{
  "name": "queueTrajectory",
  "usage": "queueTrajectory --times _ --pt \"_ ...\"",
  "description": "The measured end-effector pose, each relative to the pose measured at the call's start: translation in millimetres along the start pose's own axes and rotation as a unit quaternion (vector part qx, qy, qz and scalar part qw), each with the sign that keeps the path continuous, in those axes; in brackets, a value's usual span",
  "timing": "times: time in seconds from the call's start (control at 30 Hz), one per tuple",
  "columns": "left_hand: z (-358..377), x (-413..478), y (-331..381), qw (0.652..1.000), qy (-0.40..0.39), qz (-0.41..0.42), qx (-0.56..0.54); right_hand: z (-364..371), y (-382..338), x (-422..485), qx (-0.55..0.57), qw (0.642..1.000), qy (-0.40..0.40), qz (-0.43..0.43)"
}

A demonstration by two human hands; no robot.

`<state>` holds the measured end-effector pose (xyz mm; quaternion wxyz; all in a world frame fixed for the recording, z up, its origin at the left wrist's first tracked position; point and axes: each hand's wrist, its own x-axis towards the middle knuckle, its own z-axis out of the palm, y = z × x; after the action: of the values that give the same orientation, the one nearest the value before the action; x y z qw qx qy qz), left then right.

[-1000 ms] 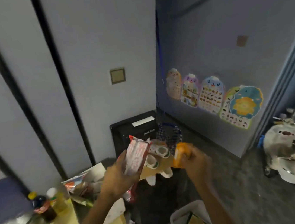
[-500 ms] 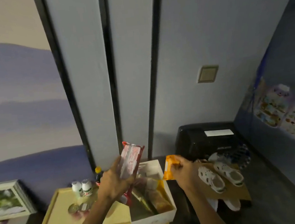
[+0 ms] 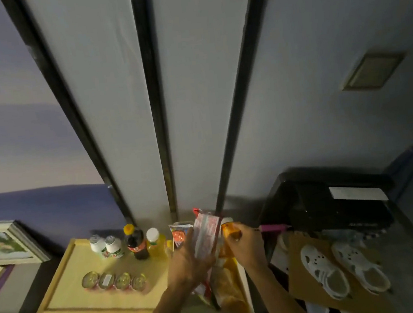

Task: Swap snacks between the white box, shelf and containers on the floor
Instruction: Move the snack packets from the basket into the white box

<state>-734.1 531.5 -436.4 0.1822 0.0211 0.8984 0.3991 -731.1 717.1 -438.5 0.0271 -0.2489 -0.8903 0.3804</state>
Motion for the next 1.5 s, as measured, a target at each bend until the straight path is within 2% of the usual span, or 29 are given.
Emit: queueTrajectory --times 0.2,0.37,0.5,0.77,0.9,1.07,1.17,1.33,1.5 --pt "54 37 -31 0.997 0.02 -0.07 -0.018 44 34 45 -0.026 0.997 -0.073 0.004" --pt "79 44 -38 0.998 0.05 -0.027 0.01 62 47 57 -0.045 0.993 -0.105 0.021" --pt "82 42 -23 0.995 0.056 -0.083 0.008 63 46 62 -0.048 0.99 -0.127 0.024" --pt "58 29 -19 0.996 0.047 -0.029 0.063 38 45 43 -0.052 0.987 -0.153 -0.022" --pt "25 19 -11 0.996 0.061 -0.008 0.071 13 41 33 -0.049 0.989 -0.127 -0.056" --pt "-28 0 14 0.988 0.086 0.01 0.128 -46 7 6 -0.097 0.988 -0.071 -0.097" --pt "-53 -6 19 0.983 0.089 0.029 0.16 -65 -8 -14 -0.122 0.988 -0.043 -0.079" --pt "-87 -30 24 0.973 0.093 0.127 0.168 -85 -22 -66 -0.124 0.989 0.063 -0.053" --pt "-100 -67 22 0.965 0.057 0.191 0.171 -99 -27 -148 -0.123 0.981 0.149 -0.004"
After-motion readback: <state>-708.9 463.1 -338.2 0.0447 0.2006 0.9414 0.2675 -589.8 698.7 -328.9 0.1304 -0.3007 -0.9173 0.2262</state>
